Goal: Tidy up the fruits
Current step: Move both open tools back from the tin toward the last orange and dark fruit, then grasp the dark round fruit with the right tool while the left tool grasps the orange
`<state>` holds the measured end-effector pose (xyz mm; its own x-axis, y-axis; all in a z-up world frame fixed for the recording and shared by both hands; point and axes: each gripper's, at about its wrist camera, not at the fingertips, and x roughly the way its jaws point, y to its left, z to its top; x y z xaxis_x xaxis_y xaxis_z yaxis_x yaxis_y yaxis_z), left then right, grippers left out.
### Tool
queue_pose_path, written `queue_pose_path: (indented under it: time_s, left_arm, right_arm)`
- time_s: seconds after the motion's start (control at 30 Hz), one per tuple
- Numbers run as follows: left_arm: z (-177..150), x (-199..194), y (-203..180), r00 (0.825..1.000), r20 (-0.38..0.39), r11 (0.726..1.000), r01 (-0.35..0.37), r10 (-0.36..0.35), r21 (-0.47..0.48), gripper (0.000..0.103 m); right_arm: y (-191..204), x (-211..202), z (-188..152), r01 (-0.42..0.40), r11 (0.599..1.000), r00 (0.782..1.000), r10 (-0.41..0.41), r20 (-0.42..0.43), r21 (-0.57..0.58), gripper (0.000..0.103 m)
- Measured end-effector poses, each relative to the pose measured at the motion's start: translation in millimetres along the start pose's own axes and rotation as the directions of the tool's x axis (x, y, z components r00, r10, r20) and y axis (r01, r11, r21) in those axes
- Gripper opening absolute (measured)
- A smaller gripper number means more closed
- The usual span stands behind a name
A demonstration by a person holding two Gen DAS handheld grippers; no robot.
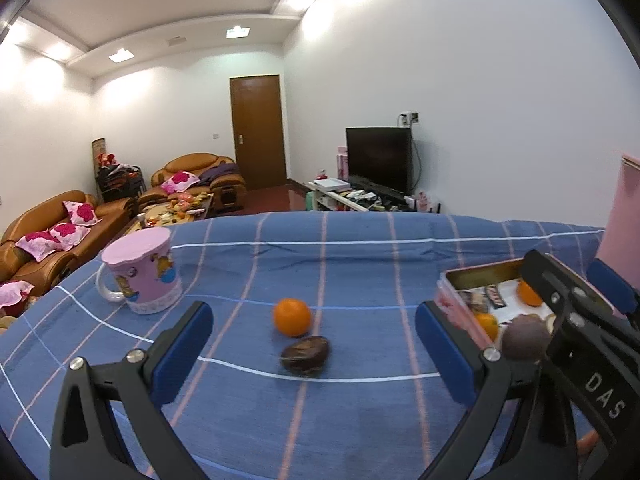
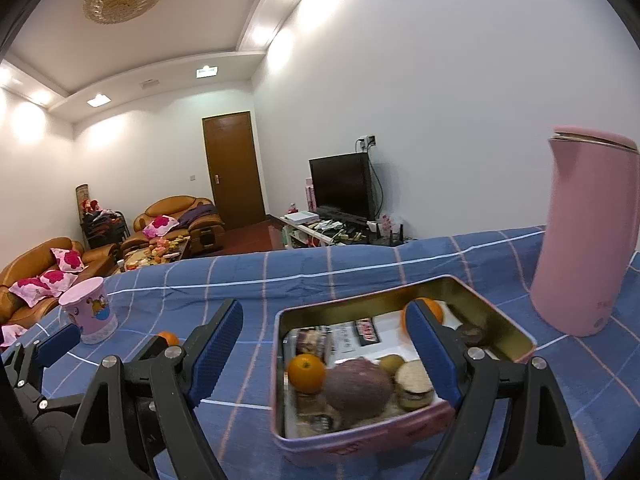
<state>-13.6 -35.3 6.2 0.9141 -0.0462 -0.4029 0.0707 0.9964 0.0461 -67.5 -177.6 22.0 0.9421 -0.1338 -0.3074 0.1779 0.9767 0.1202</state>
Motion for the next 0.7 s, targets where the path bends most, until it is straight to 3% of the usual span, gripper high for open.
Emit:
queue_pose_path:
  time_s: [0.47,0.7]
  left_arm:
    - [5.5,25.4,56.7,0.996,-0.036,0.996,-0.085,0.084,-0.025,0.103]
    - [4.6,49.4,100.9,0.977,-0.13,0.98,-0.18,0.168,-0.08,0.103]
  right_arm:
    - [45.4,21.1,-1.8,-0.07,0.997,0.997,0.069,-0.025,-0.027,0.085]
    - [66.1,36.0,-3.0,-0.118,0.991,0.99,0.113,-0.08,-0.059,0.085]
